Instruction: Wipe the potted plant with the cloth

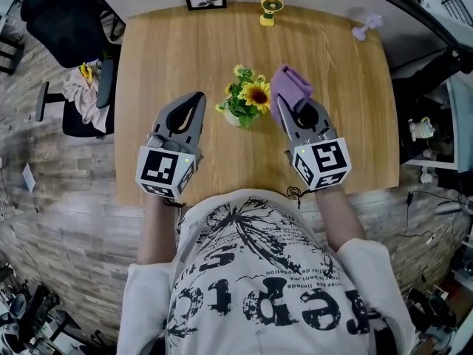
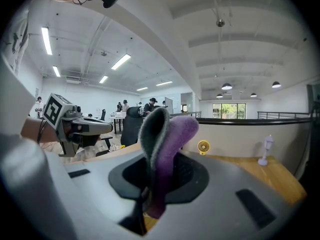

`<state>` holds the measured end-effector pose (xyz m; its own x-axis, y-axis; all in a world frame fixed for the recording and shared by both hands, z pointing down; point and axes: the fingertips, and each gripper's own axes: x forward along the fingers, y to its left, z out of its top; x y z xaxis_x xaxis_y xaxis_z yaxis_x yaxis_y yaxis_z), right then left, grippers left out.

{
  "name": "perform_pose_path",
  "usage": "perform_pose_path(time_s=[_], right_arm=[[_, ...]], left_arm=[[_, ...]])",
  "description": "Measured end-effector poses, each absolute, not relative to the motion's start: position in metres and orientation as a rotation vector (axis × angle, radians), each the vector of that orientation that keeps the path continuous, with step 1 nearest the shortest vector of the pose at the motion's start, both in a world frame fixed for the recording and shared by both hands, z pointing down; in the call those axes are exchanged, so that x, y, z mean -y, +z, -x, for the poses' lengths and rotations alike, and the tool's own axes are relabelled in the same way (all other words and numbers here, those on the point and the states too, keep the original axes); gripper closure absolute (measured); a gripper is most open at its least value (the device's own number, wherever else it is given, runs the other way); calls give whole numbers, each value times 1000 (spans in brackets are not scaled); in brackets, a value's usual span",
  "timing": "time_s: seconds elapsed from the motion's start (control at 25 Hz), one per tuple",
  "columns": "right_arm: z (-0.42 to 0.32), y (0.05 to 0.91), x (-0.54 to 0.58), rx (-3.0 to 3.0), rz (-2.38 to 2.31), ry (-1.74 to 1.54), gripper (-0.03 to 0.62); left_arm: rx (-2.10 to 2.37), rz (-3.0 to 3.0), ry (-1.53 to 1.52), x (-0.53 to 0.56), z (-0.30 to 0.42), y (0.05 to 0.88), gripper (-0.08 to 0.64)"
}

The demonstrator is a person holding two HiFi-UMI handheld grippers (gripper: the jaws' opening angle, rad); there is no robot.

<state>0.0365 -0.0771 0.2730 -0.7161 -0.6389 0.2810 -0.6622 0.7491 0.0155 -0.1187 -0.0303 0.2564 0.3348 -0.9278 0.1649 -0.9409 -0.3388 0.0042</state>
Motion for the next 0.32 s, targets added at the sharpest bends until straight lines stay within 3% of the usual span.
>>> perform_pose_path(time_s=[0.32], right_arm=[[-46,280,81,2629,-1085,124,532]], left_arm=[[1769,-2440,191,30,131,259,557]])
